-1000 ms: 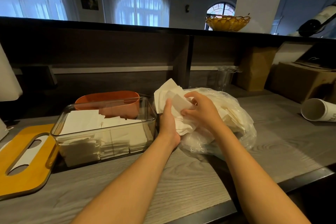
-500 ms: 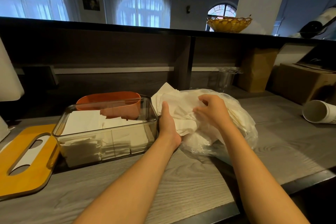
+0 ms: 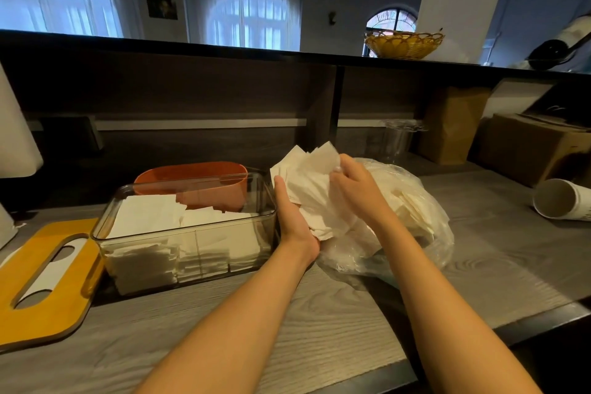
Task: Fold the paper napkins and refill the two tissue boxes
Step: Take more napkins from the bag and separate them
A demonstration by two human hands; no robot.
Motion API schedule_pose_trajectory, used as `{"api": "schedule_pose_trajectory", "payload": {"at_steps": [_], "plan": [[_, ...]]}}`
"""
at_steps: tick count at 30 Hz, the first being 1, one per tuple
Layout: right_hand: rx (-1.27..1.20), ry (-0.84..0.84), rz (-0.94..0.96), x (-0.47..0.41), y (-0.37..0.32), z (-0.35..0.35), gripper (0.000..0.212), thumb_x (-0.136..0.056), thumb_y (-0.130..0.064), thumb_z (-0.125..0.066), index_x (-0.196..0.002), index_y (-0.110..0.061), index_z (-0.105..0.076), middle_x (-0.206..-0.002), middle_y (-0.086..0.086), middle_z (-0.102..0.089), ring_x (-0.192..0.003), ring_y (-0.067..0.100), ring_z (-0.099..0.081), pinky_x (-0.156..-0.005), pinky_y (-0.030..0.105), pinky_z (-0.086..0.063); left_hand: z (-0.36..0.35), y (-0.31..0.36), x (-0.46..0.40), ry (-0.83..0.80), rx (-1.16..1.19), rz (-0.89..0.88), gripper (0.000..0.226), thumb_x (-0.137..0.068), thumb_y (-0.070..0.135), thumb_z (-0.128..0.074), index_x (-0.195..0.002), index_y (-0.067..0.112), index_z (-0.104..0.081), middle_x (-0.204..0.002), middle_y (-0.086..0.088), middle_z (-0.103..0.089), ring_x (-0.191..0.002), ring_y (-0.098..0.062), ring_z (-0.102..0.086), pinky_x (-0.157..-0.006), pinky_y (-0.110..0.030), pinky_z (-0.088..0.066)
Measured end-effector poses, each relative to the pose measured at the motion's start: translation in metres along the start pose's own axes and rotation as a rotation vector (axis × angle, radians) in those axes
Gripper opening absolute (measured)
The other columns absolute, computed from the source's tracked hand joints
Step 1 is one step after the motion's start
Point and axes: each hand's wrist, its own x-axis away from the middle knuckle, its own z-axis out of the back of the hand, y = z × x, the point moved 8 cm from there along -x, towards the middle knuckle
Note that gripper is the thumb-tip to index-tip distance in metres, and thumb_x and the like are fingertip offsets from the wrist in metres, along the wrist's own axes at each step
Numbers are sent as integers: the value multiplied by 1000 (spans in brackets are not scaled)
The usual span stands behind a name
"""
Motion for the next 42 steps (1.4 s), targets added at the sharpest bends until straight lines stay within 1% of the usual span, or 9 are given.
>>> {"api": "schedule_pose_trajectory", "payload": {"at_steps": [5, 12, 16, 20, 26, 31, 34, 38, 42], "plan": [[128, -43, 76, -1, -4, -9, 22, -102, -11, -43, -105, 1, -61, -99, 11, -62, -89, 22, -57, -76, 34, -48, -8, 0, 7, -56, -133, 25, 62, -93, 68, -42, -130, 24, -64, -116, -11, -73, -109, -32, -68, -97, -52, -54], [140, -51, 67, -4, 3, -1, 42, -97, -4, -51, -136, -20, -58, -121, -9, -52, -106, 7, -50, -90, 20, -43, -1, -2, 7, 43, -198, 73, 28, -101, 43, -54, -116, 23, -66, -106, -10, -74, -94, -31, -72, -80, -45, -60], [-33, 195, 28, -1, 4, 31, 25, -99, -13, -54, -119, -20, -67, -109, -8, -62, -96, 2, -58, -85, 18, -51, 3, 1, 8, 72, 44, 128, 43, -101, 53, -48, -124, 20, -63, -109, -13, -73, -97, -34, -70, -74, -43, -57], [17, 14, -16, 3, 8, 13, 16, -98, -38, -59, -102, -25, -68, -96, -4, -67, -91, 16, -62, -72, 16, -48, -2, 4, 10, 31, 88, 135, 54, -101, 59, -43, -132, 20, -61, -110, -13, -74, -99, -33, -70, -68, -40, -58], [111, -204, -272, 9, 34, -1, 72, -81, -56, -72, -141, -25, -47, -129, -11, -50, -113, 13, -54, -84, 33, -54, -5, 6, 14, -6, 95, 136, 57, -100, 62, -39, -136, 21, -58, -110, -12, -73, -100, -32, -69, -67, -41, -59], [-114, -266, -289, 14, 33, 0, 22, -84, -21, -78, -104, -15, -72, -92, 7, -76, -77, 26, -70, -66, 41, -59, -7, 8, 10, -33, 129, 121, 55, -101, 61, -38, -131, 21, -61, -110, -14, -74, -102, -34, -68, -73, -45, -57], [-196, -134, -353, 14, 37, 14, 28, -80, -11, -81, -106, -8, -71, -95, 10, -76, -87, 29, -74, -77, 47, -62, -5, 6, 9, -2, 144, 124, 52, -100, 59, -42, -131, 21, -59, -118, -15, -70, -104, -35, -67, -76, -48, -56], [-258, 133, -295, 14, 33, 41, 19, -80, -15, -80, -98, -11, -72, -89, 7, -72, -80, 22, -69, -61, 29, -56, 1, 7, 5, 87, 215, 77, 44, -103, 46, -50, -135, 16, -55, -119, -13, -67, -107, -31, -65, -98, -50, -53], [-485, 293, -185, 16, 18, 53, 13, -89, -16, -70, -97, -26, -66, -95, -2, -64, -91, 18, -61, -74, 33, -56, 4, 7, 2, 128, 261, 61, 41, -101, 35, -58, -137, 17, -54, -130, -17, -59, -114, -38, -60, -69, -44, -62]]}}
